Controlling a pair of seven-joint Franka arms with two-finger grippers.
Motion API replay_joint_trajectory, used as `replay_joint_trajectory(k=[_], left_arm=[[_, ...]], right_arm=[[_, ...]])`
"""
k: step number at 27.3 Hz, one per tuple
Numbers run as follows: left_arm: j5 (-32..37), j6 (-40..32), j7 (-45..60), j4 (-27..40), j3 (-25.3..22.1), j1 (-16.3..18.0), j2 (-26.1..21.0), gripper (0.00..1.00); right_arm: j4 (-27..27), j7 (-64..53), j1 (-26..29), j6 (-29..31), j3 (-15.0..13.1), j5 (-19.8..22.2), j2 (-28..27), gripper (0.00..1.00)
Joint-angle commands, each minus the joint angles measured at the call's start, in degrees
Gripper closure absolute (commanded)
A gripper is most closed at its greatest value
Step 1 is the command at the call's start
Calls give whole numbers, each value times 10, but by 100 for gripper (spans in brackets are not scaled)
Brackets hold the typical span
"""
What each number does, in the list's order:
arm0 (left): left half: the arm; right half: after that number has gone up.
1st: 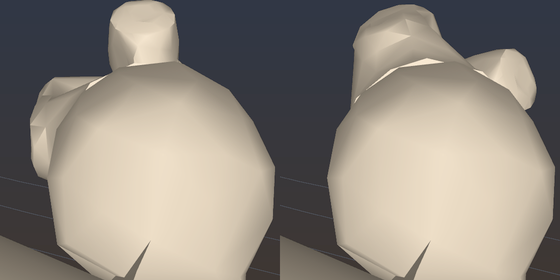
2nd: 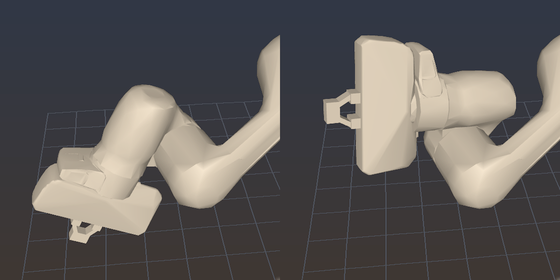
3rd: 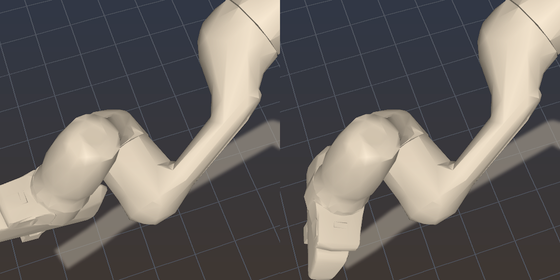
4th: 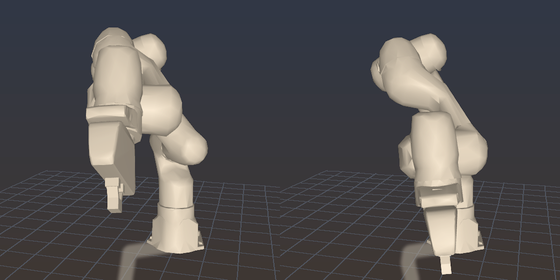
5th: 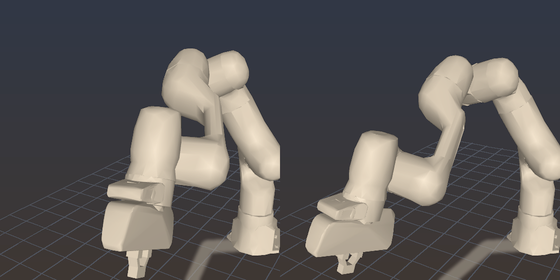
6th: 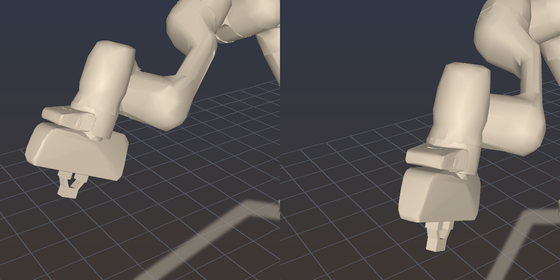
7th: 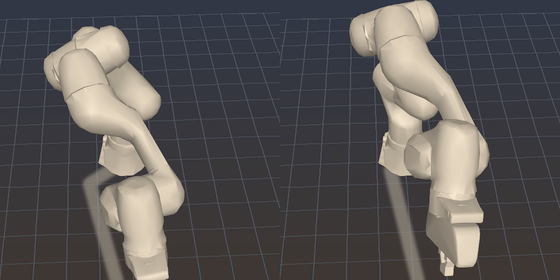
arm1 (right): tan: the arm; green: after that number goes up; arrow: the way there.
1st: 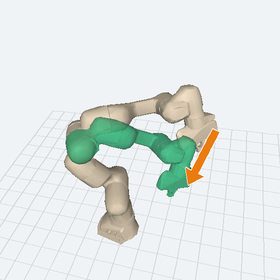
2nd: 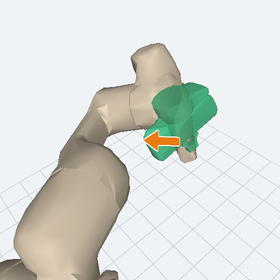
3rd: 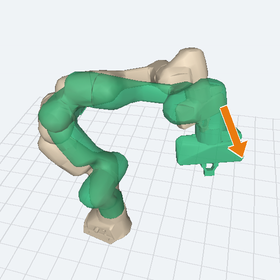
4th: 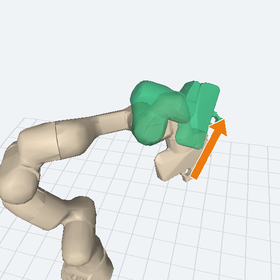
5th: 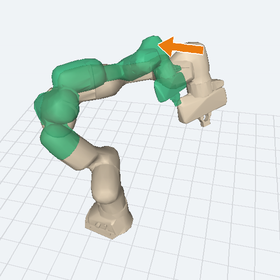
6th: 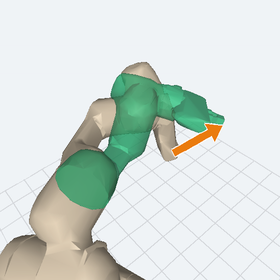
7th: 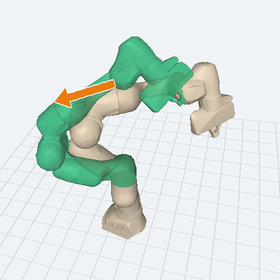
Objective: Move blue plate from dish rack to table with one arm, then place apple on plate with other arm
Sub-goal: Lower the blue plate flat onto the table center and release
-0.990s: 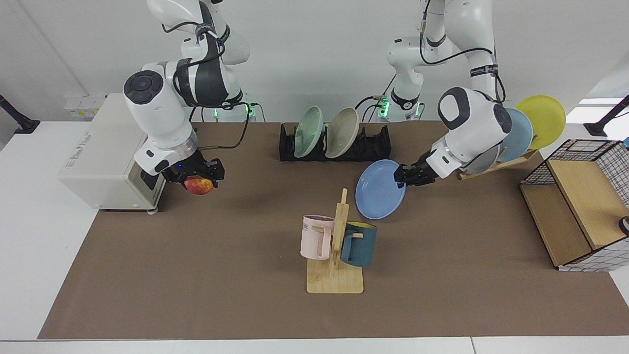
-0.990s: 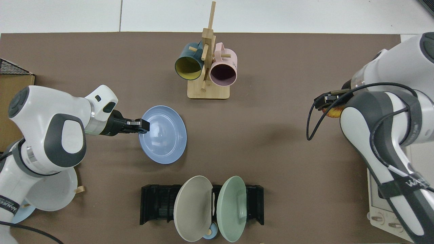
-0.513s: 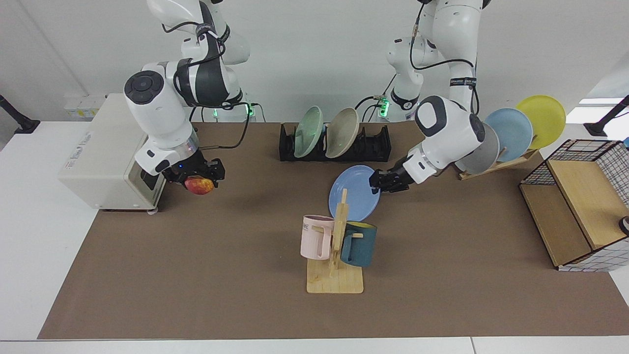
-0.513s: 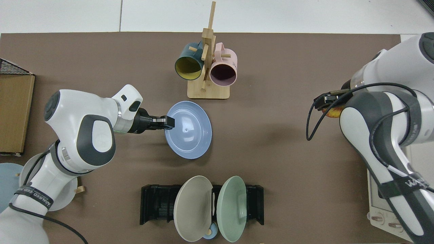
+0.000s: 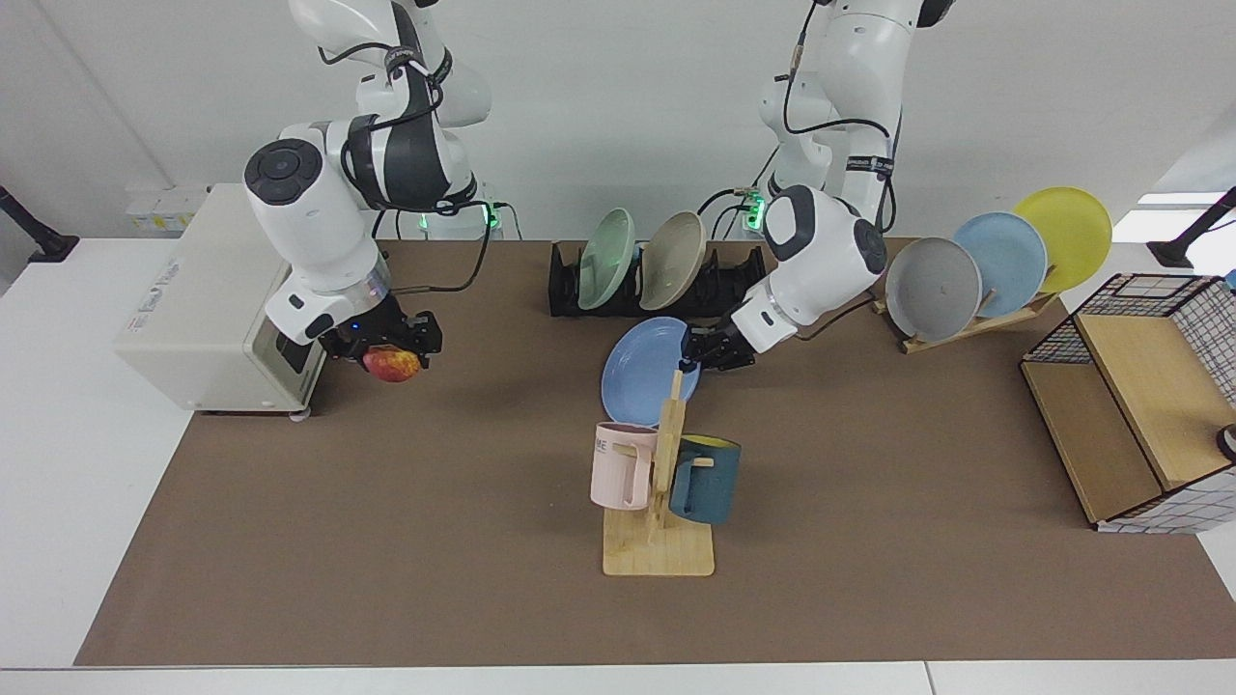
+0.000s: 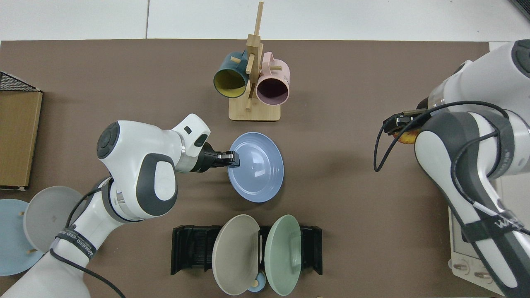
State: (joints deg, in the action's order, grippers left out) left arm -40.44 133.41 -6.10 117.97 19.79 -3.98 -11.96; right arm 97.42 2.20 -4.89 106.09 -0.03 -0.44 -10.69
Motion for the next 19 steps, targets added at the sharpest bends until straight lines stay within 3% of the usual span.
replay_joint_trajectory(k=[1, 9, 15, 19], left_arm=[[-3, 20, 10, 12, -3, -6, 6, 57], [1, 19, 35, 8, -4, -6, 7, 55], [57, 6, 64, 3, -5, 0, 18, 54], [122, -31, 92, 0, -12, 5, 49, 53]], right_arm=[[2, 3, 2, -4, 2, -7, 5, 100], [2, 3, 2, -4, 2, -7, 6, 100], [3, 3, 2, -4, 2, -8, 6, 100], [4, 5, 1, -4, 2, -8, 6, 100]])
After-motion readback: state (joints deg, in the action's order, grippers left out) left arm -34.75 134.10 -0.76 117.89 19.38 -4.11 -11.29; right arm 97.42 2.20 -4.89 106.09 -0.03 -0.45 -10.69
